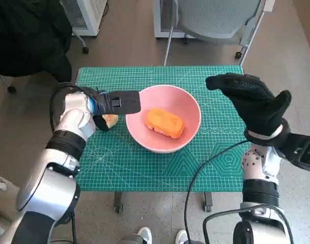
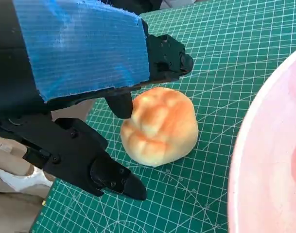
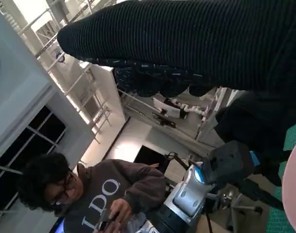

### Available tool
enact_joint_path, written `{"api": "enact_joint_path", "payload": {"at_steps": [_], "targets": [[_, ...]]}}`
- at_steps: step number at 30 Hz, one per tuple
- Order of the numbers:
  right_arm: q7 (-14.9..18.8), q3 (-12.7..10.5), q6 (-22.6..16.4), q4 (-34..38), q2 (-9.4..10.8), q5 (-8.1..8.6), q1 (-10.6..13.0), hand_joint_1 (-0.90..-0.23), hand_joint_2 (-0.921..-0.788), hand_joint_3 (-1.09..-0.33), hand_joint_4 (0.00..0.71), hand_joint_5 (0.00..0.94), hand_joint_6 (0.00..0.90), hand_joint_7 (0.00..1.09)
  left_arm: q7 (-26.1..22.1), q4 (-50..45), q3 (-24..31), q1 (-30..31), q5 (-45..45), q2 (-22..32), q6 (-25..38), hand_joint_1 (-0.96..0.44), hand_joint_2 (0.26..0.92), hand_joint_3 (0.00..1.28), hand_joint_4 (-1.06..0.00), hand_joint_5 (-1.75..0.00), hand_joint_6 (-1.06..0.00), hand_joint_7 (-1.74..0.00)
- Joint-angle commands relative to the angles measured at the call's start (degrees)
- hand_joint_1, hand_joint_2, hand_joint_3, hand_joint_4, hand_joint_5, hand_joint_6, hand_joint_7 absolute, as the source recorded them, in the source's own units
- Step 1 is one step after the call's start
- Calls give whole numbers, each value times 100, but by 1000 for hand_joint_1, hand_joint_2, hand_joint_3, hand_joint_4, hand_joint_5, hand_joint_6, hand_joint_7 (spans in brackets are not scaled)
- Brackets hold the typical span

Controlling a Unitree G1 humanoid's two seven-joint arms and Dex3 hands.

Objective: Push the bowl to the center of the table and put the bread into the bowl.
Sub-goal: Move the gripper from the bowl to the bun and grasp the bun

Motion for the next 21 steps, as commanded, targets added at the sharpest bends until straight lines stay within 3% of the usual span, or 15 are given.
{"api": "enact_joint_path", "payload": {"at_steps": [1, 2, 7, 11, 12, 15, 16, 18, 21], "targets": [[7, 10, 80, 10, -41, -27, 135, -649, -921, -673, 179, 1, 235, 3, 142, 146, 36, 113, -115, -85, -39, -186, 704, 7, -80, -1531, -123, -2], [12, 11, 93, 8, -43, -23, 134, -649, -921, -672, 179, 1, 235, 3, 167, 162, 43, 122, -129, -91, -40, -176, 708, 8, -74, -1554, -125, -2], [11, 18, 151, -49, -56, -16, 150, -649, -921, -666, 180, 1, 236, 3, 320, 243, 18, 166, -144, -116, -63, -126, 728, 11, -48, -1353, -145, -5], [-6, 24, 225, -134, -69, -11, 176, -643, -921, -659, 179, 1, 235, 3, 534, 345, -97, 216, -80, -135, -139, -95, 772, 25, -126, -1253, -242, -29], [-9, 25, 237, -151, -68, -11, 182, -642, -921, -658, 179, 1, 235, 3, 584, 370, -130, 220, -51, -136, -157, -88, 782, 27, -166, -1430, -384, -98], [-16, 29, 261, -189, -65, -14, 193, -641, -921, -657, 179, 1, 235, 3, 704, 411, -207, 219, 6, -146, -152, -80, 793, 28, -209, -1617, -534, -170], [-17, 30, 267, -202, -64, -15, 195, -640, -921, -657, 179, 1, 235, 3, 751, 419, -238, 217, 29, -152, -133, -68, 801, 26, -278, -1663, -621, -257], [-19, 33, 273, -217, -61, -18, 198, -640, -921, -657, 179, 1, 235, 3, 855, 428, -263, 222, 46, -166, -91, -55, 814, 15, -355, -1712, -652, -468], [-8, 36, 263, -216, -59, -24, 195, -640, -921, -655, 178, 0, 234, 3, 1113, 425, -223, 260, 10, -212, 34, -261, 886, 82, -459, -1735, -637, -1011]]}}
